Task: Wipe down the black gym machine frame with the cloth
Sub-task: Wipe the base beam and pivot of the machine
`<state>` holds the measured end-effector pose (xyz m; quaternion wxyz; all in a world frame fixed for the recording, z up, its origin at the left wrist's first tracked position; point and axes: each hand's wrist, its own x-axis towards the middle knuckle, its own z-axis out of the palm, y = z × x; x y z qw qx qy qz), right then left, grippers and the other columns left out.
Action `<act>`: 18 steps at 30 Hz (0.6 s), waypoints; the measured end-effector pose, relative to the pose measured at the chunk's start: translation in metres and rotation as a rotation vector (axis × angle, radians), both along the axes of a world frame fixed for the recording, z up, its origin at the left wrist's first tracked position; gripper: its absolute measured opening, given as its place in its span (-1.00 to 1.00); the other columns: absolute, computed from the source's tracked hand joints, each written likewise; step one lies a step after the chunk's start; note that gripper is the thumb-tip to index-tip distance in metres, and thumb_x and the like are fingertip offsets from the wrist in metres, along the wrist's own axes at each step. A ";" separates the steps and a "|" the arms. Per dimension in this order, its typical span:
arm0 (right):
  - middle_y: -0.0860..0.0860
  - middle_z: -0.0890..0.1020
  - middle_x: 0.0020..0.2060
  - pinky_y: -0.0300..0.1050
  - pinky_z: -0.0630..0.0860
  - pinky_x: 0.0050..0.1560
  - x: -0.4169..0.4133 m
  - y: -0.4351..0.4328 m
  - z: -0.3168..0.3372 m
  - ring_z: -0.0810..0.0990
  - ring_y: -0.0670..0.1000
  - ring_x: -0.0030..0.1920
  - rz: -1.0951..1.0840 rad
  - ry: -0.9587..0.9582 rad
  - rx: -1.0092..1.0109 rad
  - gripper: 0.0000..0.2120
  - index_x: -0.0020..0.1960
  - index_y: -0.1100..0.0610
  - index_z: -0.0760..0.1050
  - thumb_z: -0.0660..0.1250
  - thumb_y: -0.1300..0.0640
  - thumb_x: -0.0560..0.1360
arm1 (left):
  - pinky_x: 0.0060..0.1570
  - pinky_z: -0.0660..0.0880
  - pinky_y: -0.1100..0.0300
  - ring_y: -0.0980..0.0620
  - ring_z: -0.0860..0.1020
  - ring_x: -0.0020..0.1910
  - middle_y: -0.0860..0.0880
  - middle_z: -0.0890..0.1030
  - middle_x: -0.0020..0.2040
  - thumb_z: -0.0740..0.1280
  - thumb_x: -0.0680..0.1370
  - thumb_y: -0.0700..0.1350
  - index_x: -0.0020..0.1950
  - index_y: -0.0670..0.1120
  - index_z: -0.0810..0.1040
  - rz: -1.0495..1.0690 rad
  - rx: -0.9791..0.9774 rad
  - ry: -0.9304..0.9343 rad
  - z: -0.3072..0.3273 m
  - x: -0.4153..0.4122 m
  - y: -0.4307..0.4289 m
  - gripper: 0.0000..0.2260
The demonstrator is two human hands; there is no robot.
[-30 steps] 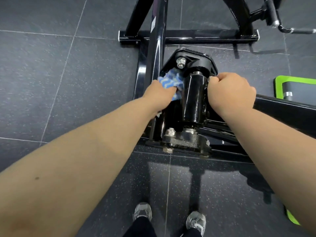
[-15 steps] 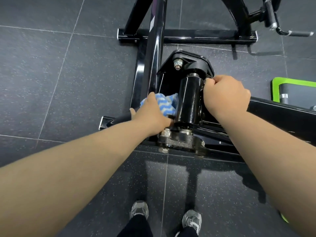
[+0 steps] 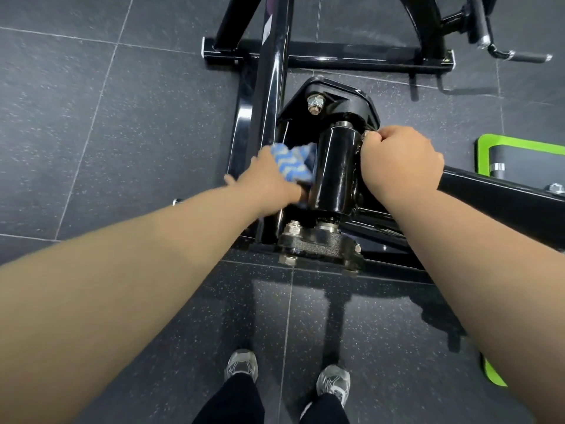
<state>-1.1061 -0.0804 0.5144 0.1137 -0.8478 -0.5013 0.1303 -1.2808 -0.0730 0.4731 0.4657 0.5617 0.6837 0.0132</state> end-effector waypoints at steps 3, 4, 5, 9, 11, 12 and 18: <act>-0.02 0.46 -0.40 -0.03 0.22 -0.04 0.000 -0.001 0.002 0.30 -0.03 -0.40 0.005 0.005 0.005 -0.67 -0.15 0.15 0.57 0.06 0.06 0.54 | 0.41 -0.28 -0.27 0.00 -0.13 0.56 -0.09 -0.01 0.59 0.34 0.46 -0.15 0.56 0.01 -0.16 -0.206 -0.065 0.056 0.008 -0.016 -0.036 -0.15; -0.01 0.46 -0.40 -0.03 0.22 -0.04 0.000 -0.002 0.002 0.30 -0.02 -0.40 0.008 0.002 0.005 -0.67 -0.15 0.15 0.56 0.06 0.06 0.54 | 0.42 -0.28 -0.26 0.02 -0.21 0.55 -0.08 -0.09 0.59 0.33 0.49 -0.17 0.56 -0.03 -0.22 -0.256 -0.085 0.086 0.009 -0.019 -0.036 -0.15; -0.01 0.46 -0.40 -0.03 0.22 -0.05 0.000 -0.003 0.002 0.29 -0.01 -0.40 0.011 -0.002 0.006 -0.67 -0.15 0.16 0.55 0.06 0.06 0.54 | 0.43 -0.27 -0.25 0.02 -0.24 0.54 -0.08 -0.13 0.59 0.34 0.49 -0.16 0.56 -0.05 -0.25 -0.283 -0.110 0.110 0.010 -0.020 -0.030 -0.12; -0.01 0.43 -0.42 -0.03 0.24 -0.04 -0.001 -0.003 0.003 0.31 0.02 -0.39 0.012 -0.005 0.002 -0.68 -0.15 0.18 0.54 0.07 0.07 0.53 | 0.41 -0.30 -0.25 0.05 -0.30 0.53 -0.02 -0.13 0.59 0.46 0.39 0.03 0.57 -0.06 -0.21 -0.259 -0.108 0.104 0.006 -0.011 -0.003 0.00; -0.02 0.42 -0.42 -0.02 0.27 -0.03 -0.003 -0.002 0.005 0.31 0.05 -0.38 0.003 -0.007 -0.003 -0.68 -0.14 0.20 0.54 0.08 0.06 0.53 | 0.42 -0.27 -0.27 0.05 -0.26 0.54 -0.04 -0.09 0.59 0.42 0.41 0.00 0.57 -0.10 -0.17 -0.181 -0.039 0.091 0.006 0.002 0.010 -0.05; -0.01 0.42 -0.43 -0.02 0.29 -0.03 -0.005 -0.002 0.006 0.32 0.06 -0.38 0.000 -0.013 -0.005 -0.69 -0.13 0.21 0.53 0.08 0.07 0.53 | 0.43 -0.25 -0.28 0.04 -0.21 0.55 -0.05 -0.05 0.59 0.39 0.44 -0.03 0.57 -0.12 -0.14 -0.134 -0.007 0.096 0.007 0.010 0.019 -0.10; 0.00 0.42 -0.44 0.01 0.37 -0.05 -0.007 -0.001 0.008 0.41 0.23 -0.21 -0.020 -0.024 -0.005 -0.70 -0.36 0.18 0.36 0.09 0.08 0.50 | 0.33 0.31 -0.23 -0.07 0.53 -0.24 -0.15 0.51 0.24 0.33 0.43 0.07 0.47 -0.15 0.19 0.168 0.039 -0.076 0.004 0.029 0.060 -0.31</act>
